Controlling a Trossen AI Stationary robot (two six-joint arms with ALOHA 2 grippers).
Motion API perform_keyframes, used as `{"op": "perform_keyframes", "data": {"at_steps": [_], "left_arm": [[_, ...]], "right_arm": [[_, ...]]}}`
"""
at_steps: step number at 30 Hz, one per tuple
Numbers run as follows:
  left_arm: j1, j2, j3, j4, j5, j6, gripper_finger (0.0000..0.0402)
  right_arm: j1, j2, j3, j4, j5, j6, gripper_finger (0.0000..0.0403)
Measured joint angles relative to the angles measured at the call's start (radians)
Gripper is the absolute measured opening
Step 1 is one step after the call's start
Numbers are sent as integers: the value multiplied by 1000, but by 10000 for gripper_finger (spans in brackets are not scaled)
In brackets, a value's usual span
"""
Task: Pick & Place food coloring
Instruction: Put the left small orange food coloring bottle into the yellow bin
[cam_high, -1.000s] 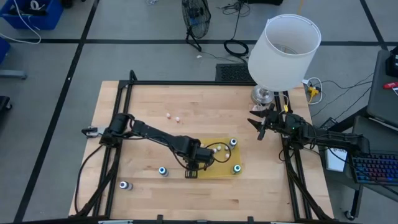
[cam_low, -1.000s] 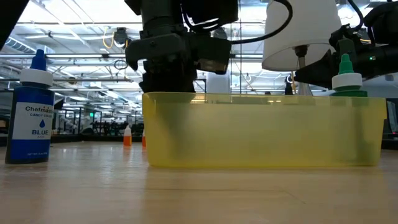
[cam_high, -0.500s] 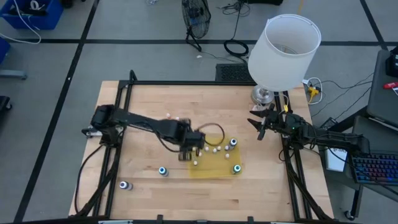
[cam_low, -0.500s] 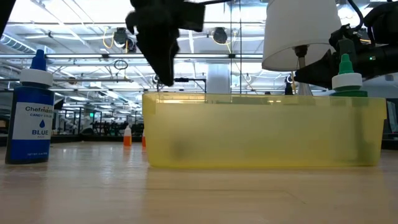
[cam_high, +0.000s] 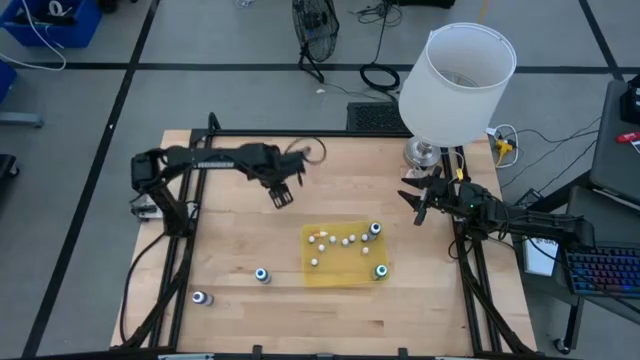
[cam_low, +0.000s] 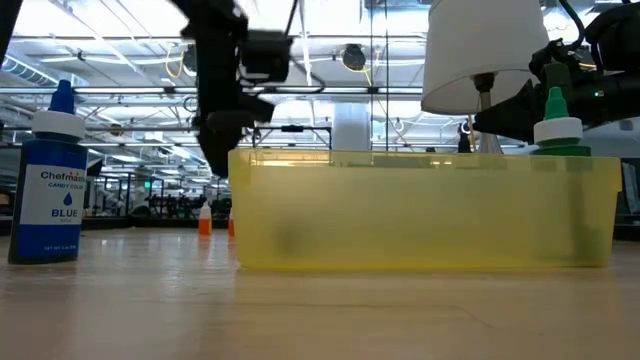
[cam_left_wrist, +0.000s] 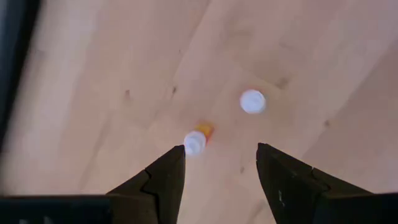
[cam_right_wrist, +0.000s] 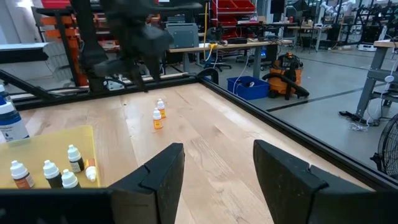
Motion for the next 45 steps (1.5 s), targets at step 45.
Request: {"op": "perform_keyframes", "data": {"at_steps": [45], "left_arm": [[136,11,-264,316,134,-13,251]], "right_arm": [[0,0,0,0,0,0,181]]}}
